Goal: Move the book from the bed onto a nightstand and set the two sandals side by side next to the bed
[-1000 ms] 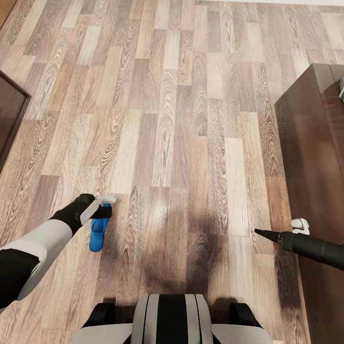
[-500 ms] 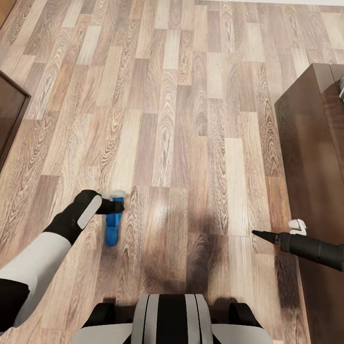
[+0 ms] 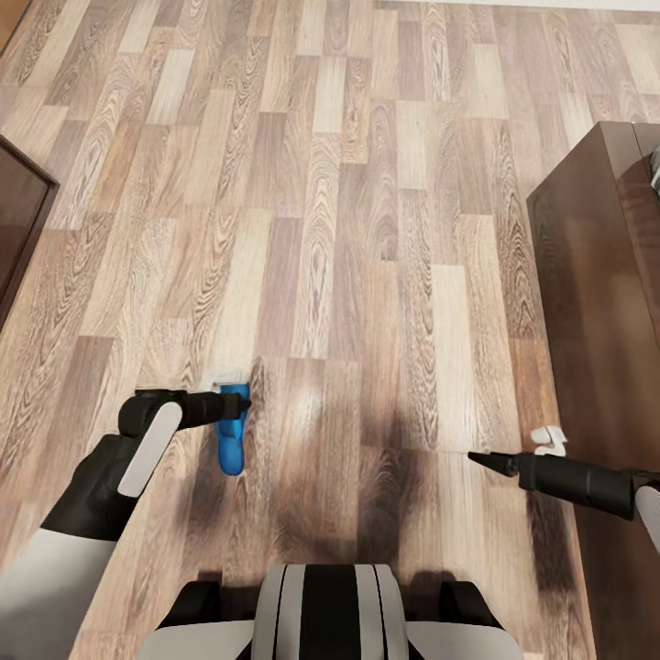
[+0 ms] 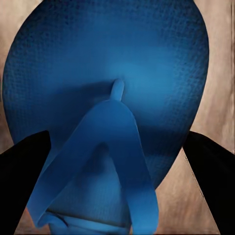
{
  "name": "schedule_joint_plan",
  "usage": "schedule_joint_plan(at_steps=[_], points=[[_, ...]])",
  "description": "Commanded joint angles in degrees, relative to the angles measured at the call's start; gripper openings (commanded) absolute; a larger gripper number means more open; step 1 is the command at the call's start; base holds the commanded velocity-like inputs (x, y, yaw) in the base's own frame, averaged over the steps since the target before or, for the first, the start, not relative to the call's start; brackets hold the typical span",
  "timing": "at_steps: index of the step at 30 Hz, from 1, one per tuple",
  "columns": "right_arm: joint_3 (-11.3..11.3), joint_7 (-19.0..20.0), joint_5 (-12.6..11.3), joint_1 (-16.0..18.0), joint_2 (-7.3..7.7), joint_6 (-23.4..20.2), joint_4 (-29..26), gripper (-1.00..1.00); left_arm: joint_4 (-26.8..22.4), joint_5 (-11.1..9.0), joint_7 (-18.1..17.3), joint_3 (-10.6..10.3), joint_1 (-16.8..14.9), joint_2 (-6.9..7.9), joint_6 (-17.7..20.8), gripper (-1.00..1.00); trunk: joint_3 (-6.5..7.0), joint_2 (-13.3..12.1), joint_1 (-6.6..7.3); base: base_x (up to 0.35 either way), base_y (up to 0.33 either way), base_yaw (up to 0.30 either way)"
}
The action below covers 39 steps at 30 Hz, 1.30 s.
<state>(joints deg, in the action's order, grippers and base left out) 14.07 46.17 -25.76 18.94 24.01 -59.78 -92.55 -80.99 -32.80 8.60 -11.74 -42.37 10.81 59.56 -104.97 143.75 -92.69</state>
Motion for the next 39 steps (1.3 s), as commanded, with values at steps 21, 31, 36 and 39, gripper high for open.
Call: schedule_joint_plan(at_steps=[21, 31, 36, 39], points=[[-1.4, -1.4, 0.3, 0.0, -0.72, -0.2, 0.0, 1.0, -6.3, -1.8, 4.1, 1.4, 4.8, -3.07, 0.4, -1.0, 2.63, -0.1, 0.32, 0.0, 0.0, 0.0], [-3.2, -1.6, 0.3, 0.0, -1.44, 0.4, 0.0, 1.0, -6.6, -1.8, 5.7, 2.2, 6.0, -5.88, 0.4, -1.0, 4.85, -0.3, 0.57, 0.0, 0.0, 0.0], [-3.5, -1.6, 0.3, 0.0, -1.52, 0.6, 0.0, 1.0, -6.6, -1.8, 5.9, 2.4, 6.5, -6.15, 0.4, -1.0, 5.96, -0.3, 0.7, 0.0, 0.0, 0.0], [-3.6, -1.6, 0.3, 0.0, -1.56, 0.7, 0.0, 1.0, -6.6, -1.8, 5.9, 2.9, 6.9, -6.33, 0.4, -1.0, 6.62, -0.4, 0.78, 0.0, 0.0, 0.0]])
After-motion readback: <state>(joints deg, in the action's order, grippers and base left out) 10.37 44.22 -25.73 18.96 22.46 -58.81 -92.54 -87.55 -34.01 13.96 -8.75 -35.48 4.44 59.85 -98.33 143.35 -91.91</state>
